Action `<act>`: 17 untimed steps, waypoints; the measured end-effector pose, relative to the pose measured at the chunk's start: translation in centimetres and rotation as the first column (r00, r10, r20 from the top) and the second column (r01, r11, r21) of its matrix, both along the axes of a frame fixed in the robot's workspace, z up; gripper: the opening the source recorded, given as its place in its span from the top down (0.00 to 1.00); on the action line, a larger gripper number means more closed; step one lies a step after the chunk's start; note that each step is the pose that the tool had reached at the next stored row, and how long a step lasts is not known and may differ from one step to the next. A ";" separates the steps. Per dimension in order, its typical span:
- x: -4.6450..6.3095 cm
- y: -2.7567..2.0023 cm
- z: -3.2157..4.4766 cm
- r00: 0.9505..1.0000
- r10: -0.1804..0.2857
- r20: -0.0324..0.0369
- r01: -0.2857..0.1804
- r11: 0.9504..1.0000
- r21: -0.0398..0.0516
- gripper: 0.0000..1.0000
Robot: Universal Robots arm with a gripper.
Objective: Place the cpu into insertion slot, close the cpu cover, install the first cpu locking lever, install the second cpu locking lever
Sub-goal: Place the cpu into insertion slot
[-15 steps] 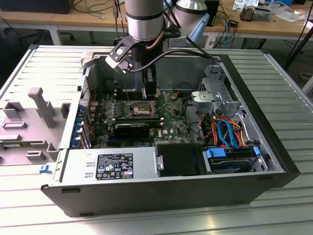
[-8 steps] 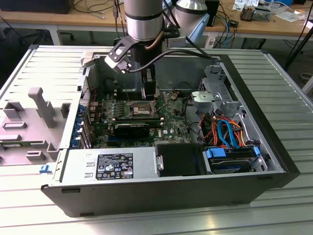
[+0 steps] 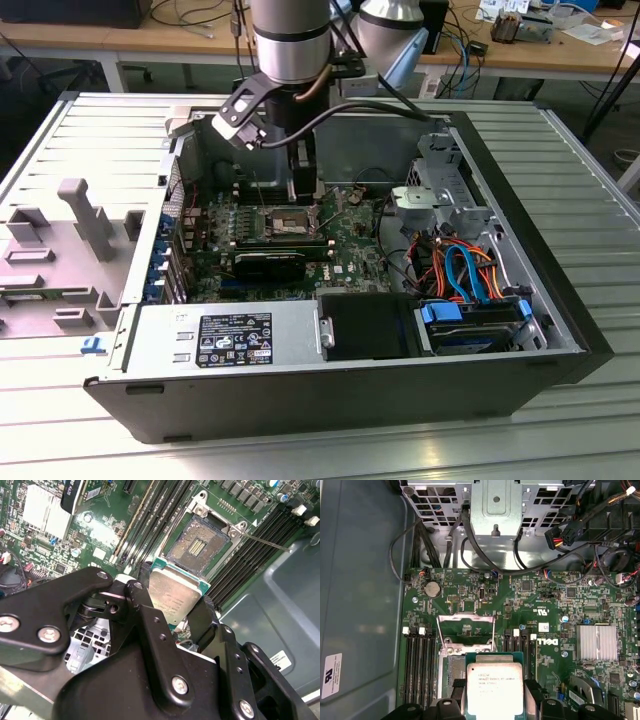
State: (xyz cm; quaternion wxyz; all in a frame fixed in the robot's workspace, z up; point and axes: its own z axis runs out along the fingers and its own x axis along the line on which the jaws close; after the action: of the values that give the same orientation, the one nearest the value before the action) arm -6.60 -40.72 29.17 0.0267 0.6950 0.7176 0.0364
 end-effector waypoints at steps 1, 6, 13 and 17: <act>0.0 0.00 0.00 1.000 0.000 0.000 0.000 1.000 0.000 0.45; -0.3 0.01 -0.01 1.000 0.000 0.000 0.000 1.000 0.000 0.45; -0.6 0.02 -0.03 1.000 0.000 0.000 0.000 1.000 0.000 0.45; -0.8 0.02 -0.05 1.000 0.000 0.000 0.000 1.000 0.000 0.45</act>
State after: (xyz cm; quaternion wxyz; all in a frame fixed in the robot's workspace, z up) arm -7.38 -40.69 29.13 0.0267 0.6950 0.7176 0.0365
